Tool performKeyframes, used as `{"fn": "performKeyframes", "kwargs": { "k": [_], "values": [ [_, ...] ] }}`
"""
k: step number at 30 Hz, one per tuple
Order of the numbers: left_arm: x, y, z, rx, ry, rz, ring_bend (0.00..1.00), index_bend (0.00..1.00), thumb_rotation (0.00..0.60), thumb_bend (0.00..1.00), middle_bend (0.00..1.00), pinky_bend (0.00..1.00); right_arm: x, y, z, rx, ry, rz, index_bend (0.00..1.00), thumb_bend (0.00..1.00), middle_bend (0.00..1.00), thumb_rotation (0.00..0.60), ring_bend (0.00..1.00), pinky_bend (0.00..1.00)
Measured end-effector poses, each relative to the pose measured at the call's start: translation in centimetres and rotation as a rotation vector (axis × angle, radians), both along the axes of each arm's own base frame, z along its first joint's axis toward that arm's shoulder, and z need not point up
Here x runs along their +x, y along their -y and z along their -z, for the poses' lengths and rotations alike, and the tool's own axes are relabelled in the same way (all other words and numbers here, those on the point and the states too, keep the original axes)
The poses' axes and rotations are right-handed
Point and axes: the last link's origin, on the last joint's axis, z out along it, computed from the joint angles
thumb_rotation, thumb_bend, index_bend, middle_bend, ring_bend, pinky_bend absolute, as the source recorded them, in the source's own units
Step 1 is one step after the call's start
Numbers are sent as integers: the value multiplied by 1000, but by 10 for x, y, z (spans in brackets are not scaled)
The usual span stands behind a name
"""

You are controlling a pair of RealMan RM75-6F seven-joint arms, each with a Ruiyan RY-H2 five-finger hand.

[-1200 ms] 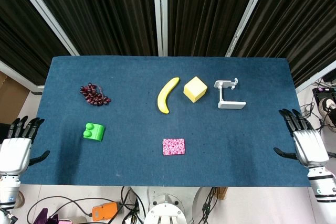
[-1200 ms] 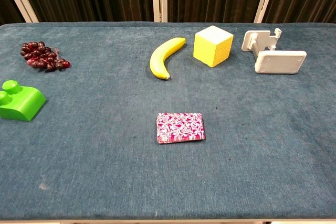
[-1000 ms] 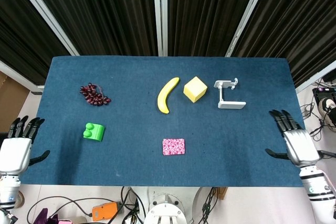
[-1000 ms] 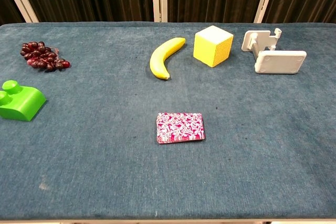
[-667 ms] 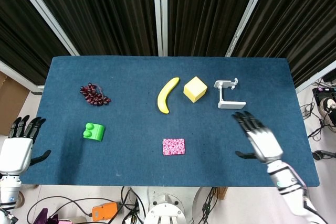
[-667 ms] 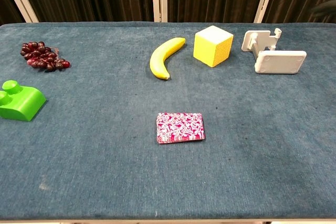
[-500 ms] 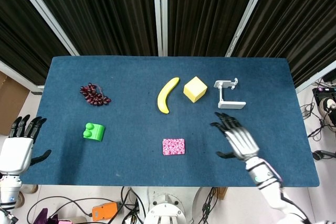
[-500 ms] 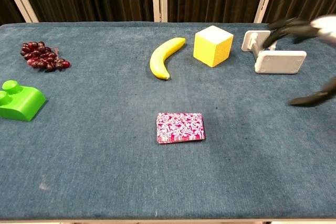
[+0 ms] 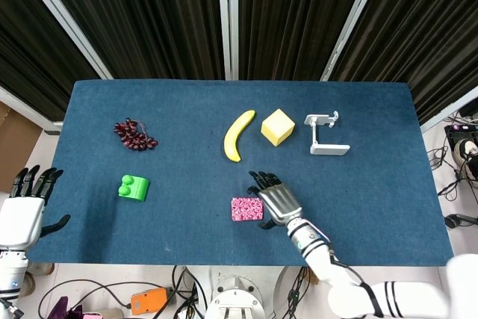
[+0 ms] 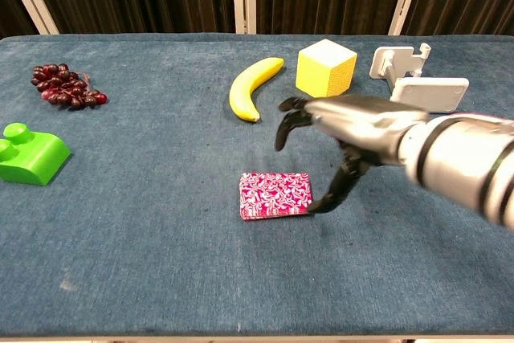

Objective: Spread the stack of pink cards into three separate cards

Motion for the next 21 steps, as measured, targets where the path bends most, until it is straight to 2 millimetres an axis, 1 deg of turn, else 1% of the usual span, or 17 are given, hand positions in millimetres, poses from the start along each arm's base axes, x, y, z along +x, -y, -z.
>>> {"fn": "performKeyframes", "kwargs": {
  "k": [3, 6, 13, 21],
  "values": [
    [-1, 0, 1, -2, 0, -1, 18, 129, 600, 80, 123, 45, 5, 2, 11, 5, -15, 4, 355, 291, 46, 600, 0, 122],
    [-2, 1, 1, -3, 0, -1, 18, 129, 600, 80, 123, 46, 8, 4, 17, 4, -22, 12, 355, 317, 46, 600, 0, 113],
    [-5, 1, 0, 0, -1, -4, 18, 129, 600, 80, 123, 46, 11, 6, 25, 17, -41, 30, 354, 353, 46, 600, 0, 109],
    [-7, 0, 2, -4, 0, -7, 18, 130, 600, 80, 123, 45, 15, 8, 32, 26, -58, 40, 354, 355, 46, 600, 0, 96]
  ]
}}
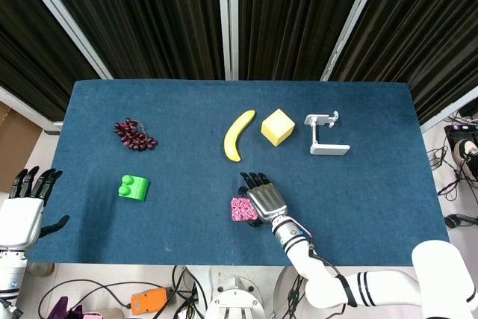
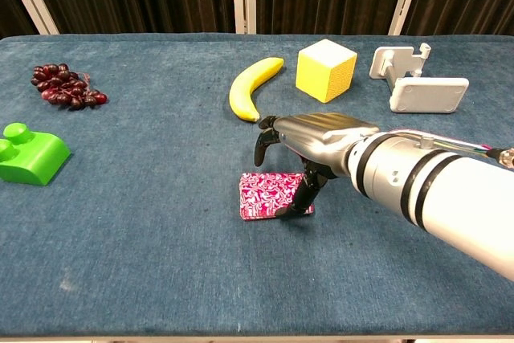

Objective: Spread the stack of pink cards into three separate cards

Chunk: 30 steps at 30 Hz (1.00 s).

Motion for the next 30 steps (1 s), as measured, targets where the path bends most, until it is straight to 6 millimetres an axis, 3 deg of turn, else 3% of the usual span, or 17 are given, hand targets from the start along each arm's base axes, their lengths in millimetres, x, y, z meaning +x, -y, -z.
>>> {"fn": "performKeyframes", "kwargs": {
  "k": [18, 30],
  "values": [
    [-3, 0, 1, -1, 1, -5, 18, 130, 600, 80, 123, 46, -2, -1, 5, 26, -9, 10, 407, 388, 46, 600, 0, 93],
    [-3, -1, 1, 0, 1, -4, 18, 129, 600, 80, 123, 46, 1, -1, 5, 12, -1, -10, 495, 501, 70, 600, 0, 93]
  ]
}}
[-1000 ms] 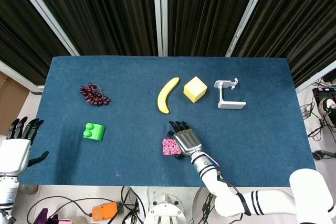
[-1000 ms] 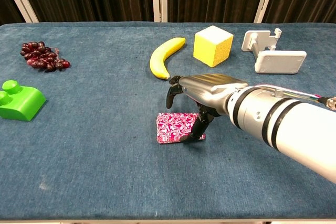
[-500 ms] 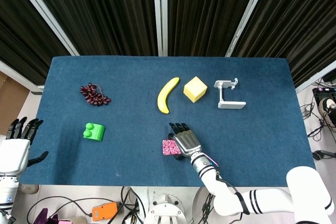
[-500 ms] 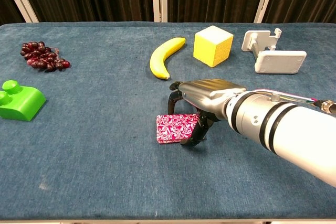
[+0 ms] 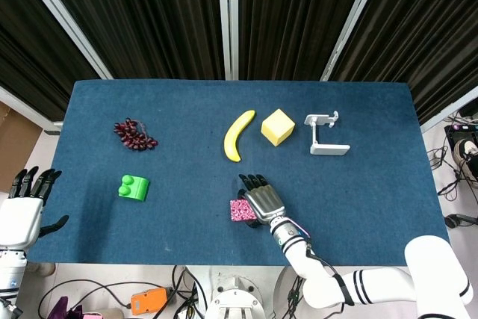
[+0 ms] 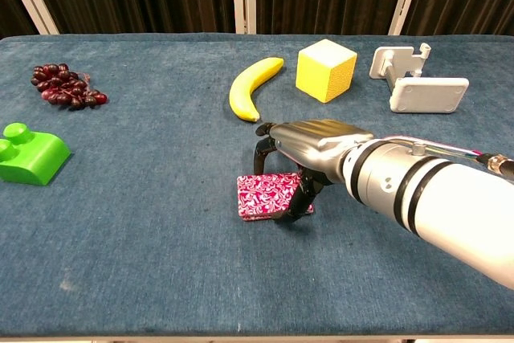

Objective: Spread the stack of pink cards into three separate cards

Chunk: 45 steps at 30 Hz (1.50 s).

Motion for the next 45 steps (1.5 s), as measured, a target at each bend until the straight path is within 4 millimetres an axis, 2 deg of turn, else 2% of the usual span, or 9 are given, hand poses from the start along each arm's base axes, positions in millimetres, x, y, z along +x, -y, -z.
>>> {"fn": "performKeyframes", "kwargs": {
  "k": [8, 12, 18, 24, 28, 33, 45],
  "values": [
    [1, 0, -1, 3, 1, 3, 18, 129, 600, 80, 123, 46, 0, 7, -15, -37, 22, -3, 499, 501, 75, 600, 0, 81],
    [1, 0, 0, 3, 1, 2, 18, 129, 600, 80, 123, 46, -4, 22, -29, -91, 21, 2, 499, 501, 77, 600, 0, 2],
    [1, 0, 1, -1, 3, 0, 18, 129, 600, 80, 123, 45, -15, 47, -36, -138, -24, -6, 489, 500, 77, 600, 0, 0],
    [1, 0, 1, -1, 2, -3, 18, 130, 600, 81, 123, 45, -24, 60, -35, -148, -86, -35, 475, 500, 77, 600, 0, 0],
    [2, 0, 1, -6, 0, -4, 18, 129, 600, 80, 123, 45, -29, 65, -31, -151, -118, -43, 460, 501, 78, 600, 0, 0],
    [2, -1, 2, -7, -3, -4, 18, 129, 600, 80, 123, 46, -35, 68, -26, -138, -144, -42, 375, 501, 78, 600, 0, 0],
    [4, -1, 2, -8, -7, 0, 18, 130, 600, 80, 123, 46, -40, 61, -28, -111, -175, -65, 265, 501, 65, 600, 0, 0]
  ]
}}
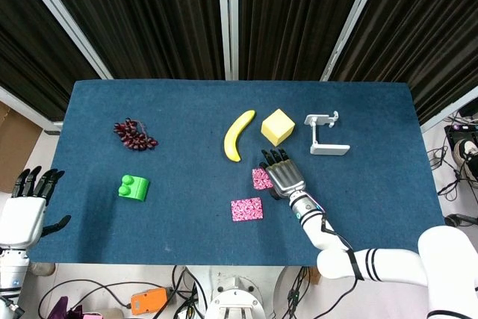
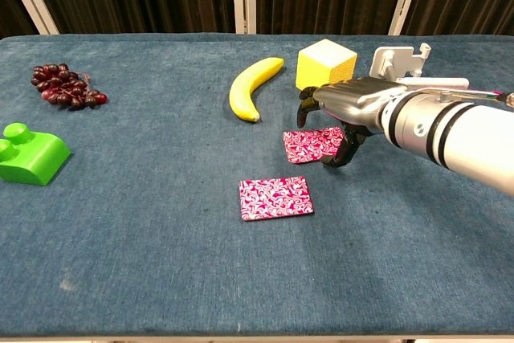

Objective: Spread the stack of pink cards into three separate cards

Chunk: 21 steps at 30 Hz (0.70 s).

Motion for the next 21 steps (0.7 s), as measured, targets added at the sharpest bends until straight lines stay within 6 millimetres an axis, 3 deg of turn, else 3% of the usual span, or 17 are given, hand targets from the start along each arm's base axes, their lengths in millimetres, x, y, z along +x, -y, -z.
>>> {"fn": "performKeyframes", "kwargs": {
  "k": [5, 11, 15, 21],
  "values": [
    [0, 1, -1, 5, 2, -1, 18, 130, 600, 80, 123, 45, 5, -9, -9, 10, 24, -25, 249, 501, 58, 600, 0, 0],
    [1, 2, -1, 8, 4, 2, 18, 129, 600, 80, 123, 45, 18, -35, -16, 93, 103, -40, 262, 499, 58, 600, 0, 0],
    [1, 3, -1, 6, 10, 2, 17, 129, 600, 80, 123, 45, 24, -55, -9, 166, 117, -48, 273, 484, 58, 600, 0, 0],
    [-1, 6, -2, 9, 13, -2, 18, 129, 600, 80, 123, 45, 32, -66, 10, 178, 131, -47, 297, 481, 57, 600, 0, 0]
  ]
}}
